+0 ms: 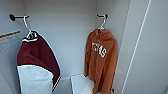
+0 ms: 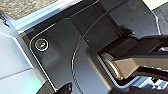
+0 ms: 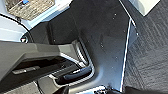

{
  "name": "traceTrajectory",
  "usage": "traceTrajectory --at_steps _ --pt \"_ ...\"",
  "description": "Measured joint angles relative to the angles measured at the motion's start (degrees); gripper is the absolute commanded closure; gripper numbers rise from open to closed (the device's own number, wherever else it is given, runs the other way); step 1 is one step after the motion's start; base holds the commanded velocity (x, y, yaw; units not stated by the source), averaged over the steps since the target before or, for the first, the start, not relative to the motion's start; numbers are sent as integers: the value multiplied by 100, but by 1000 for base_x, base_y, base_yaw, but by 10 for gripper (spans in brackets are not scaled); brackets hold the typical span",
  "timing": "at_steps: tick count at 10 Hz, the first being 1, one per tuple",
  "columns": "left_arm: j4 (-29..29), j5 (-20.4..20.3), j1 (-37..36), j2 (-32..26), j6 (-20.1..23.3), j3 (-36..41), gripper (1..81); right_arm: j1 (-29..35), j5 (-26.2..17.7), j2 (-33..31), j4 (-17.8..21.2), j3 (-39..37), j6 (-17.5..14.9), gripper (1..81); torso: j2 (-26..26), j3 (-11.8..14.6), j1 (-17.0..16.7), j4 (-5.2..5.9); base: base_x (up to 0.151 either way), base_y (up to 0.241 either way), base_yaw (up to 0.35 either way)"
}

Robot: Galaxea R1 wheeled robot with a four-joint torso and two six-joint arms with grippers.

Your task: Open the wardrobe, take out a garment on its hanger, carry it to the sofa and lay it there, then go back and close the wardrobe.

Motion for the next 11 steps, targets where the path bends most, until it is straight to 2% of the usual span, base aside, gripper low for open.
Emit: traceTrajectory --at_steps 1,4,8,11 --pt "2 1 -135 0 15 11 10 -11 -4 18 -5 4 0 10 0 0 0 -33 0 0 0" --pt "57 30 -433 -185 55 483 10 27 66 77 -32 34 -6 10 0 0 0 -29 0 0 0" --pt "77 273 -1017 -951 52 2064 10 24 66 66 -33 37 -12 10 0 0 0 -29 0 0 0" --pt "78 723 -1725 -1549 -13 3322 10 38 61 74 -29 37 -12 10 0 0 2 -29 0 0 0"
